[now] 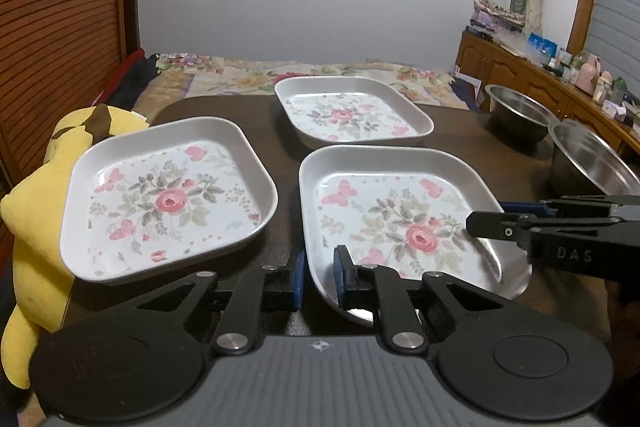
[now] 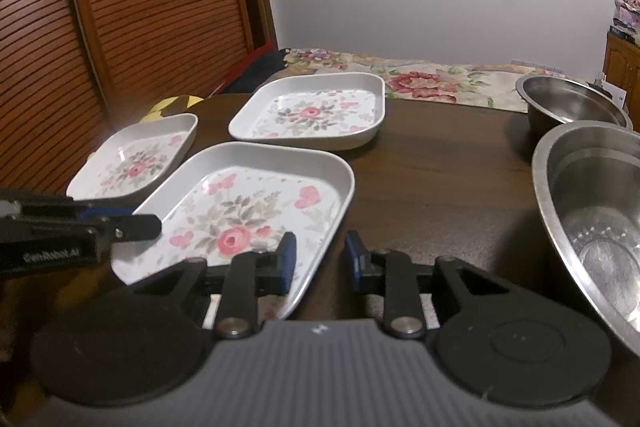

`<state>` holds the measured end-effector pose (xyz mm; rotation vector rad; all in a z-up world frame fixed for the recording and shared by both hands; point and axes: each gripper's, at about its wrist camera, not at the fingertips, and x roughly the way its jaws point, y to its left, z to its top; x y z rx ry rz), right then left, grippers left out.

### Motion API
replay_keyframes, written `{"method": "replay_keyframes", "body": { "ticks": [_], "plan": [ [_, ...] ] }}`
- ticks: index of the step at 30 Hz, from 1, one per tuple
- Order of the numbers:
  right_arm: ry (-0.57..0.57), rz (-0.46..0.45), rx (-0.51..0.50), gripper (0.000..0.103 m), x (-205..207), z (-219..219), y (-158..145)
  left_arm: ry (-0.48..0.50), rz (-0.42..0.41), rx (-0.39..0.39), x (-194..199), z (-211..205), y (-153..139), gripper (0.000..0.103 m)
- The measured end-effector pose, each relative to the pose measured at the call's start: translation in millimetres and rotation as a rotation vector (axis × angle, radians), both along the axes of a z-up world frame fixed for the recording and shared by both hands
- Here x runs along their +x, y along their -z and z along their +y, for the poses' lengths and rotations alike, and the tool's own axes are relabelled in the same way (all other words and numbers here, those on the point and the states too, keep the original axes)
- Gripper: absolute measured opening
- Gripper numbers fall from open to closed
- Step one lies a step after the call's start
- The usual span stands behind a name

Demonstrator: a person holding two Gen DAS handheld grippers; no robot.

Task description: Organize plates and bowls

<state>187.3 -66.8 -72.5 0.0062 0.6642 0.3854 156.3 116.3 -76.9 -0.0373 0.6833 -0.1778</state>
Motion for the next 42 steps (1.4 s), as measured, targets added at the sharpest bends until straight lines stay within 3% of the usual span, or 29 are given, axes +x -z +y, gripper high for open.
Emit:
{"method": "replay_keyframes", "body": {
  "ticks": [5, 9, 21, 34, 42],
  "plan": [
    [-0.006, 0.015, 0.03, 0.027, 1.4, -0.8, 0.3, 0.007, 0.0, 0.003, 0.2, -1.4, -0.2, 0.013],
    [0.013, 0.021, 0.042, 0.019, 0.8, -2.9, 0.1, 0.013, -0.001, 0.009, -3.9, -2.1, -2.8, 0.012],
    [0.03, -0.021, 0.05, 0.019, -36.7, -14.7, -12.4, 0.048, -0.062, -0.001, -44.5, -11.5, -22.6, 0.012],
    [0.038, -0.06, 0.068, 0.019, -75.0, -16.8, -12.7, 0.055, -0.06, 0.032, -89.3, -17.6, -19.0, 0.013],
    [0.035, -0.045, 0.075, 0.019, -82.3, -12.1, -4.6, 0.043, -0.051, 0.046, -97.7, -16.8, -11.3, 0.013]
  ]
}}
